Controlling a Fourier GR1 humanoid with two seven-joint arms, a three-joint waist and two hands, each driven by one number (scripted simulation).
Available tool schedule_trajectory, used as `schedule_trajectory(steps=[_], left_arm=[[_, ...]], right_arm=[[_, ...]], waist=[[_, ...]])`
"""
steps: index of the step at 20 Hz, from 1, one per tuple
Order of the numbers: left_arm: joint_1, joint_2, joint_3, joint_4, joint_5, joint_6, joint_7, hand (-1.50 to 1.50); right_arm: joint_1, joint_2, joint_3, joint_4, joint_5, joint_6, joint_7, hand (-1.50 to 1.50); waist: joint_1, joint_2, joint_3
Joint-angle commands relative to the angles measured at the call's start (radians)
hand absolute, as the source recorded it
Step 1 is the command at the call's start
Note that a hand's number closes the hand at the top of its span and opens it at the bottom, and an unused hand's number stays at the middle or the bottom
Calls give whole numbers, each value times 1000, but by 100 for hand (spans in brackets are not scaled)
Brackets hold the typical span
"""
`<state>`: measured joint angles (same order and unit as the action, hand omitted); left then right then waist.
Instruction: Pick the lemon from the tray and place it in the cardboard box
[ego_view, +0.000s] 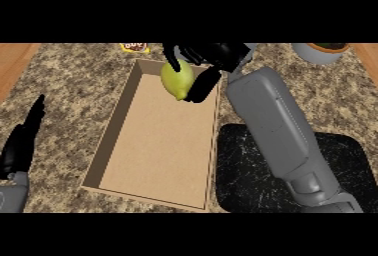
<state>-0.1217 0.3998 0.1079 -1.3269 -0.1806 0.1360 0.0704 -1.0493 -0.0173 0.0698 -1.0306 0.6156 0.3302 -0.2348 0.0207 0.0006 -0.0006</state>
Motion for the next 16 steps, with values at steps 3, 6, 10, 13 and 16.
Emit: schedule_trajectory(steps=[3,6,10,13,16], left_arm=[[-19,19,25,29,16,-43,-25,0],[-27,-40,-26,21,-37,9,-8,0],[-46,-29,-4,56,-28,-4,-30,0],[-71,-22,-22,20,-28,-30,-5,0],[-63,-22,-24,17,-26,-39,-15,0]], right_arm=[[-122,17,138,187,-172,-136,95,150],[-142,17,306,221,-280,-245,145,150],[-227,17,407,305,-378,-309,166,150],[-229,17,457,400,-377,-434,170,150],[-187,17,528,411,-476,-410,240,-150]], waist=[[19,6,0],[30,7,-1],[41,9,-1],[71,17,-1],[86,17,-2]])
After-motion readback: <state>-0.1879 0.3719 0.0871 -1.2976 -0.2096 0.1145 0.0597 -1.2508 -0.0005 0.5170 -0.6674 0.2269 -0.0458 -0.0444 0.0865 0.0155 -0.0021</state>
